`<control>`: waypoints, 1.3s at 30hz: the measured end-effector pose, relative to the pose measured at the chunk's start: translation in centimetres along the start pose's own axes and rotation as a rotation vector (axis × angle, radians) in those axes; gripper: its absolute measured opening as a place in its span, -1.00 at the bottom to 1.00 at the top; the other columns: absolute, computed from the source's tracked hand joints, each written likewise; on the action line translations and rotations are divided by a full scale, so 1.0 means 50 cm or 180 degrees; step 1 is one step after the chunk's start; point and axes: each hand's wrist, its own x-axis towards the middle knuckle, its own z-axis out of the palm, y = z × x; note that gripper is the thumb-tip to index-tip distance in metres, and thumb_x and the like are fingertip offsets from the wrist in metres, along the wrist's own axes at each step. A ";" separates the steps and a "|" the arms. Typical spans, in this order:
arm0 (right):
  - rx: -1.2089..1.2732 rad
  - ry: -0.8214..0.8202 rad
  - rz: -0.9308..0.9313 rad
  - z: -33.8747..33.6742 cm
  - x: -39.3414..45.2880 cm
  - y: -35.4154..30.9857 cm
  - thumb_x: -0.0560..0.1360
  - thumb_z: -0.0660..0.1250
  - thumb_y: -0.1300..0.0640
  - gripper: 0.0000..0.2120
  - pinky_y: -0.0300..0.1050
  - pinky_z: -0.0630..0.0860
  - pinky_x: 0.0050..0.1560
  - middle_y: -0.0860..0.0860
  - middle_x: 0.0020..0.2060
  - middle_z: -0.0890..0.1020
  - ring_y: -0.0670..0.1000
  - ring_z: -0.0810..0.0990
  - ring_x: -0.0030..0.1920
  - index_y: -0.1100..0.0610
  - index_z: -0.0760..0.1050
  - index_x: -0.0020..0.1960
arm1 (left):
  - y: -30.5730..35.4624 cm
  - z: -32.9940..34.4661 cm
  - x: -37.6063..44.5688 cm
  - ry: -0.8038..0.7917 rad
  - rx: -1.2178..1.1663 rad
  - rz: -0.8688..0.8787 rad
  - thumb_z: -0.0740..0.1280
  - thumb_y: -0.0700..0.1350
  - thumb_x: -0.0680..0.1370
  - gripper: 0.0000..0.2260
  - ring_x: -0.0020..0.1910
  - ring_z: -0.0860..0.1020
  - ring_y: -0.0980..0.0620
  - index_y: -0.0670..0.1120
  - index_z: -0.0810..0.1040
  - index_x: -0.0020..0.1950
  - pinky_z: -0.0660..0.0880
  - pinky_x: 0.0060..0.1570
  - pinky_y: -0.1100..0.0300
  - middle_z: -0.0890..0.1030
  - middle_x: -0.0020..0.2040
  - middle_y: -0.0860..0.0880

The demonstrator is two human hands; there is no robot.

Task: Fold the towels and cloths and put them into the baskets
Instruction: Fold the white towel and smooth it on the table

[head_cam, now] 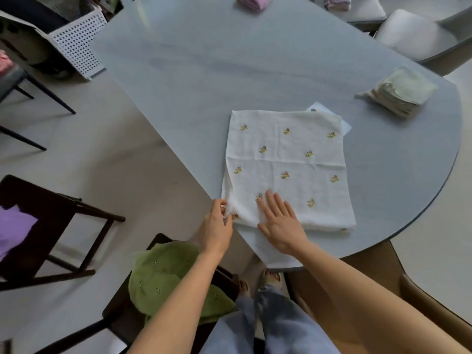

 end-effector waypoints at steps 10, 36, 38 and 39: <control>0.0226 -0.0284 -0.0227 -0.026 0.000 0.001 0.61 0.06 -0.18 -0.31 -0.07 -0.29 0.50 0.01 0.51 -0.32 0.02 -0.34 0.51 -0.03 -0.28 0.55 | -0.041 -0.045 0.020 0.0161 0.0594 0.0089 0.28 -0.10 0.58 -0.70 0.18 0.44 -0.02 -0.12 0.42 0.31 0.42 0.10 0.16 0.48 0.17 -0.05; 0.2584 0.2051 0.2594 -0.044 -0.150 0.194 0.52 0.34 0.15 -0.57 -0.03 0.46 0.06 0.05 0.07 0.51 0.03 0.47 0.07 0.15 0.32 0.34 | 0.106 0.112 0.008 -0.1862 0.2590 0.2674 0.11 -0.10 0.64 -0.41 0.56 -0.17 -0.07 0.04 -0.14 0.59 -0.15 0.51 -0.12 -0.19 0.59 -0.01; 0.3063 0.1869 0.2742 -0.047 -0.147 0.203 0.53 0.32 0.14 -0.63 -0.06 0.47 -0.03 0.07 0.03 0.54 0.04 0.51 -0.03 0.17 0.36 0.31 | 0.103 0.115 0.008 -0.1924 0.2534 0.2628 0.09 -0.13 0.64 -0.40 0.55 -0.22 -0.05 0.05 -0.18 0.58 -0.21 0.49 -0.11 -0.24 0.58 0.01; 0.3270 0.1797 0.2744 -0.044 -0.147 0.207 0.53 0.31 0.14 -0.65 -0.05 0.49 -0.07 0.08 0.01 0.56 0.05 0.54 -0.08 0.16 0.38 0.28 | 0.101 0.114 0.009 -0.1966 0.2523 0.2612 0.08 -0.15 0.65 -0.40 0.55 -0.24 -0.04 0.05 -0.20 0.58 -0.23 0.49 -0.11 -0.26 0.57 0.02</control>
